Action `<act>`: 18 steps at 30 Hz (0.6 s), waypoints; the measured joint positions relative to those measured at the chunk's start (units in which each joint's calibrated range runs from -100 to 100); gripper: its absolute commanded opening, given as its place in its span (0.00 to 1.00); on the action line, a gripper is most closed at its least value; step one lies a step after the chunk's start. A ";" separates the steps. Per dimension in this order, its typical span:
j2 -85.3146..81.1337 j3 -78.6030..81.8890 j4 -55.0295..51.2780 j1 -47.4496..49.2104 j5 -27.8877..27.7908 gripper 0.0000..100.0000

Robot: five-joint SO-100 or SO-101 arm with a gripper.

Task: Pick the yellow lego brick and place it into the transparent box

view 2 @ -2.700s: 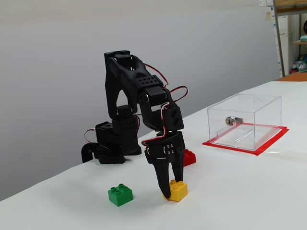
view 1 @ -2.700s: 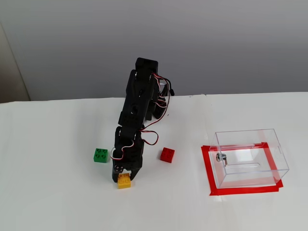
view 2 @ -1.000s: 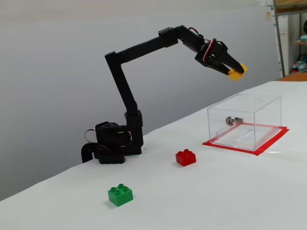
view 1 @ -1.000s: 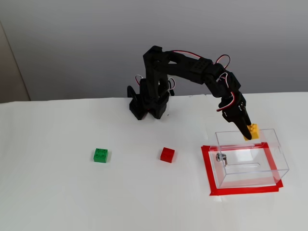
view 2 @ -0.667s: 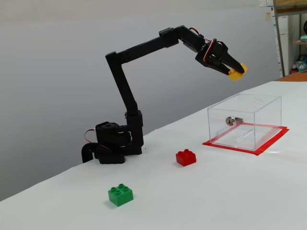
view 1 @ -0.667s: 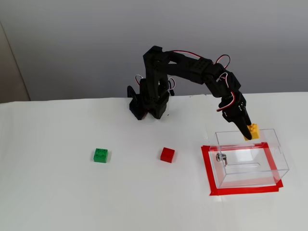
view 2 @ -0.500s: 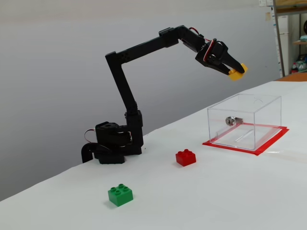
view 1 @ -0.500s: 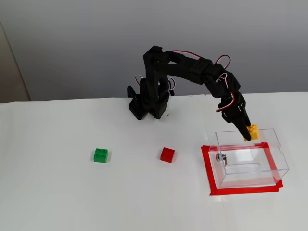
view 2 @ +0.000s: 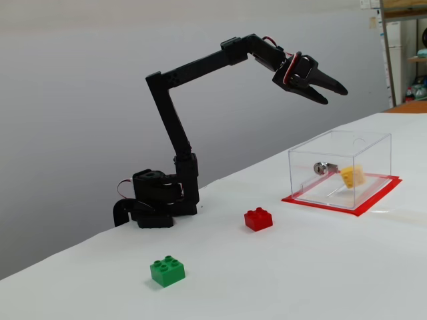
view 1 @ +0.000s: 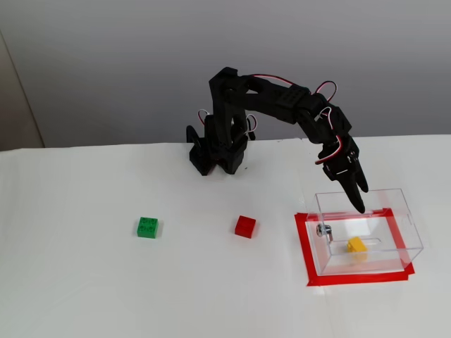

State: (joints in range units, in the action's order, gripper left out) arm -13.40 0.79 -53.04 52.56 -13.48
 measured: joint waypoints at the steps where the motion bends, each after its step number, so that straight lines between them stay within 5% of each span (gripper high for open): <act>1: 0.00 0.00 0.00 0.00 0.00 0.31; 13: 0.00 0.00 0.00 -1.28 0.00 0.30; 18: -1.69 0.00 0.00 -3.10 0.00 0.10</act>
State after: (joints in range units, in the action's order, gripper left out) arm -15.10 0.79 -53.04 49.47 -13.48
